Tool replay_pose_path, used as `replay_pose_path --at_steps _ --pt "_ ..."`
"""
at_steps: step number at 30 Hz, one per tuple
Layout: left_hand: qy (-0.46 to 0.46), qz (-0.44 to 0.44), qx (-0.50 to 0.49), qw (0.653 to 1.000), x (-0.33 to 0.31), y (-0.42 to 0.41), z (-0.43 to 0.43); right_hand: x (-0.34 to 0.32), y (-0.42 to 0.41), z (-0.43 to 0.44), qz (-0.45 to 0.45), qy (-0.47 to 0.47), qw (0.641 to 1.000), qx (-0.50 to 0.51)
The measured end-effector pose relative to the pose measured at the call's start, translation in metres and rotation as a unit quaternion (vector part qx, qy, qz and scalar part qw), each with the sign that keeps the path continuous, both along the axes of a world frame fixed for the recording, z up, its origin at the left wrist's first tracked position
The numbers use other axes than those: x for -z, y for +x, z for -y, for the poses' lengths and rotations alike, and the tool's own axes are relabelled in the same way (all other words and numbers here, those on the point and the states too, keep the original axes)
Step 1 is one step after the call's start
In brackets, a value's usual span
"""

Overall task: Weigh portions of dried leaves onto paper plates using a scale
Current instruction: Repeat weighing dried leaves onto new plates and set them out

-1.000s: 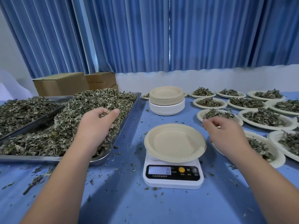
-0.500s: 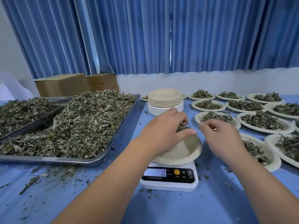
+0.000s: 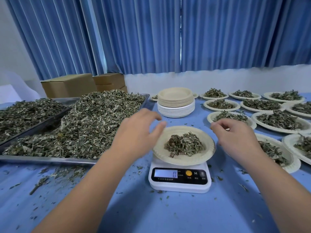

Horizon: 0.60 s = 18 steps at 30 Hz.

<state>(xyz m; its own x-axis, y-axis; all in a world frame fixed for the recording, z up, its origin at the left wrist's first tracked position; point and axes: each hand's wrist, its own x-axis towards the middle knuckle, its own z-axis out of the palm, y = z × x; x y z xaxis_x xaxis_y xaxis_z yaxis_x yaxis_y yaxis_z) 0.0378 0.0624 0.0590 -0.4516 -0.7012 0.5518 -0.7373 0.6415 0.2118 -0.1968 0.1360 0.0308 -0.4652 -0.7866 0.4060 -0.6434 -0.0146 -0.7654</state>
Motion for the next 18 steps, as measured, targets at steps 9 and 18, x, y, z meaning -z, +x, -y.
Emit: replay_pose_path --at_steps 9,18 --pt "0.208 0.014 -0.173 0.963 0.03 0.071 0.057 0.001 0.002 0.002 -0.015 0.013 1.0 -0.004" --pt "0.222 0.078 -0.199 0.952 0.034 0.072 0.046 0.004 0.001 0.004 -0.017 0.007 1.0 0.003"
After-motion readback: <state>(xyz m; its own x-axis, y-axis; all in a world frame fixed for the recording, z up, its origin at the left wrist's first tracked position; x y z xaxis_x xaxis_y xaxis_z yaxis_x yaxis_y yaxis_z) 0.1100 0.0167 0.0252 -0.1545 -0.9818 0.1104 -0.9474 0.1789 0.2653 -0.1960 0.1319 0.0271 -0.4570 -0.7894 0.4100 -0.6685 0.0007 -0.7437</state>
